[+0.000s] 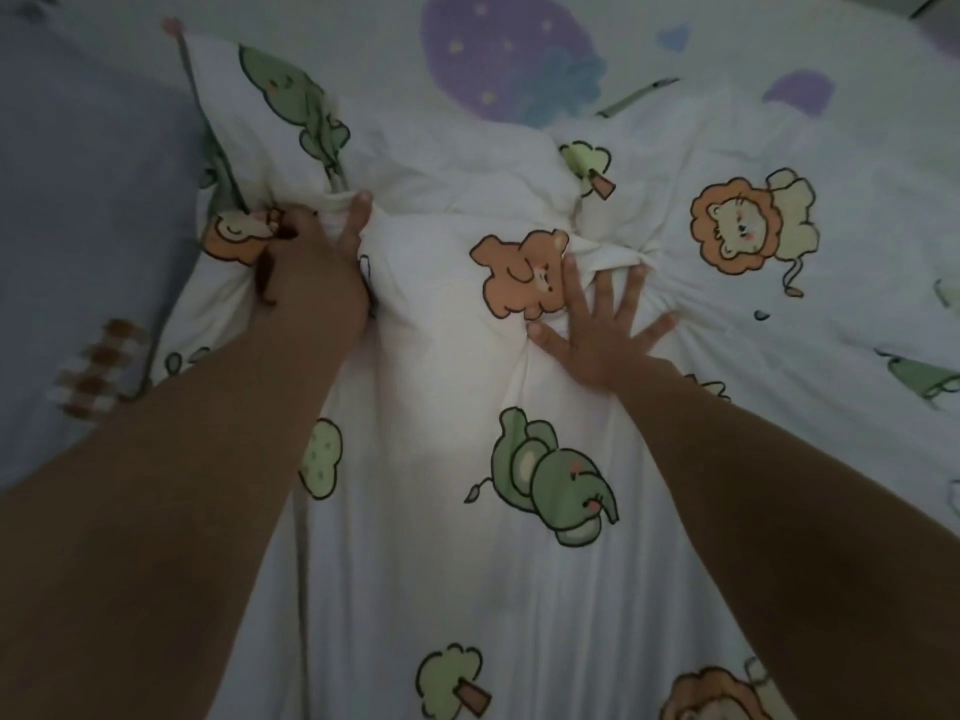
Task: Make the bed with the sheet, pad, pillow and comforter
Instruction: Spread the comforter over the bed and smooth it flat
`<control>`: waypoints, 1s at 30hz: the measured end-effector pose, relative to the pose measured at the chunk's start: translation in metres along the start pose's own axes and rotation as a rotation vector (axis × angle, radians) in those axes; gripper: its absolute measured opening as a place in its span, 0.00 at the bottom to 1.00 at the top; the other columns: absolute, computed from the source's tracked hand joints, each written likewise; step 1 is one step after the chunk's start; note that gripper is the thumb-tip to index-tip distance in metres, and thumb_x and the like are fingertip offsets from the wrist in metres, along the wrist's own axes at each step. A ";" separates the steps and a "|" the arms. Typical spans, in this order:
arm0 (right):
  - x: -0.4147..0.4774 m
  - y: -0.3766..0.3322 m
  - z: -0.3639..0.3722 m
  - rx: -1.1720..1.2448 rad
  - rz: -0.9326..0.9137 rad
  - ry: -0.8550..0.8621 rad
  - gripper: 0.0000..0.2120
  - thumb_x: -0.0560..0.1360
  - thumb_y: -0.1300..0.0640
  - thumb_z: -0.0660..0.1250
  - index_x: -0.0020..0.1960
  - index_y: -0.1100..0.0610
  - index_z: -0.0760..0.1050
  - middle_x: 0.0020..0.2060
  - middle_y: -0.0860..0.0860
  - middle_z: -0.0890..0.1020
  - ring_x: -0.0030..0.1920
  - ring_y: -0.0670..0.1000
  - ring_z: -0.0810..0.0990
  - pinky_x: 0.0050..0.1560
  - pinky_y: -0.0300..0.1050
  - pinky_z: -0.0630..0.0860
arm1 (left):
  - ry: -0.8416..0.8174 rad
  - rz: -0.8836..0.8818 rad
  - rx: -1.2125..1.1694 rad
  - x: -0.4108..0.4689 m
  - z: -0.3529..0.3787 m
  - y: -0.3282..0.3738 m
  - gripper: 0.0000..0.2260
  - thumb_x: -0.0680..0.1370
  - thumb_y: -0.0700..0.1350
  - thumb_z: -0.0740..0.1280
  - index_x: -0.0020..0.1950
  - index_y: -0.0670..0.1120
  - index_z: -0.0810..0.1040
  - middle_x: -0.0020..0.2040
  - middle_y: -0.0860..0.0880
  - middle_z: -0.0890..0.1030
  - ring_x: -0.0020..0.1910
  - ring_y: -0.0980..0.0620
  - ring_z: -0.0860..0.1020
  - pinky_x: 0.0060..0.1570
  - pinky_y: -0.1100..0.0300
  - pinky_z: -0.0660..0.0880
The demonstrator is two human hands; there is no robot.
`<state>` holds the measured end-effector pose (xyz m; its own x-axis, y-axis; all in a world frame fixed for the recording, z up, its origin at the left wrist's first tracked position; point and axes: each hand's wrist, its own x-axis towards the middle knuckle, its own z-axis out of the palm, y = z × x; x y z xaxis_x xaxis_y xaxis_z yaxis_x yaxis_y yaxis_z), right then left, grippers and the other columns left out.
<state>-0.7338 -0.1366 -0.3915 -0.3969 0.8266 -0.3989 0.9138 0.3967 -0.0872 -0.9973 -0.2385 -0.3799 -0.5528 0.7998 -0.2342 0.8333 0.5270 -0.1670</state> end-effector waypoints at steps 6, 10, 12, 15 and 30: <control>0.002 0.001 0.002 0.005 0.001 -0.013 0.41 0.66 0.23 0.40 0.73 0.37 0.28 0.76 0.48 0.34 0.73 0.59 0.26 0.60 0.79 0.32 | -0.052 -0.017 0.044 0.001 0.002 0.004 0.31 0.81 0.53 0.49 0.74 0.54 0.29 0.69 0.26 0.51 0.59 0.29 0.69 0.47 0.46 0.74; 0.006 0.002 0.000 0.022 -0.005 -0.056 0.41 0.67 0.23 0.40 0.71 0.37 0.26 0.75 0.48 0.31 0.71 0.59 0.24 0.59 0.79 0.30 | -0.085 -0.037 0.078 0.006 0.001 0.005 0.31 0.81 0.54 0.49 0.74 0.54 0.28 0.69 0.26 0.51 0.59 0.31 0.70 0.48 0.47 0.75; 0.004 0.001 0.001 0.027 -0.005 -0.060 0.41 0.65 0.22 0.38 0.71 0.36 0.25 0.75 0.48 0.32 0.72 0.59 0.24 0.59 0.79 0.30 | -0.107 -0.035 0.091 0.006 -0.001 0.005 0.33 0.81 0.55 0.50 0.73 0.54 0.27 0.69 0.25 0.51 0.60 0.31 0.70 0.49 0.48 0.76; 0.003 0.000 0.001 0.026 0.007 -0.067 0.42 0.63 0.22 0.35 0.70 0.36 0.24 0.75 0.48 0.32 0.72 0.60 0.25 0.60 0.79 0.32 | -0.147 -0.053 0.088 0.007 -0.004 0.005 0.33 0.81 0.54 0.50 0.73 0.56 0.27 0.70 0.26 0.50 0.62 0.29 0.67 0.49 0.46 0.75; 0.000 0.001 -0.018 0.074 -0.046 -0.220 0.41 0.70 0.24 0.42 0.69 0.37 0.21 0.75 0.51 0.32 0.70 0.61 0.23 0.59 0.80 0.32 | -0.296 -0.163 0.127 0.004 -0.024 0.016 0.39 0.80 0.52 0.56 0.70 0.56 0.22 0.72 0.28 0.46 0.68 0.27 0.60 0.54 0.45 0.74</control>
<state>-0.7340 -0.1292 -0.3750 -0.4172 0.6981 -0.5818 0.9023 0.3946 -0.1736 -0.9860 -0.2197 -0.3602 -0.6726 0.5805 -0.4589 0.7364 0.5857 -0.3386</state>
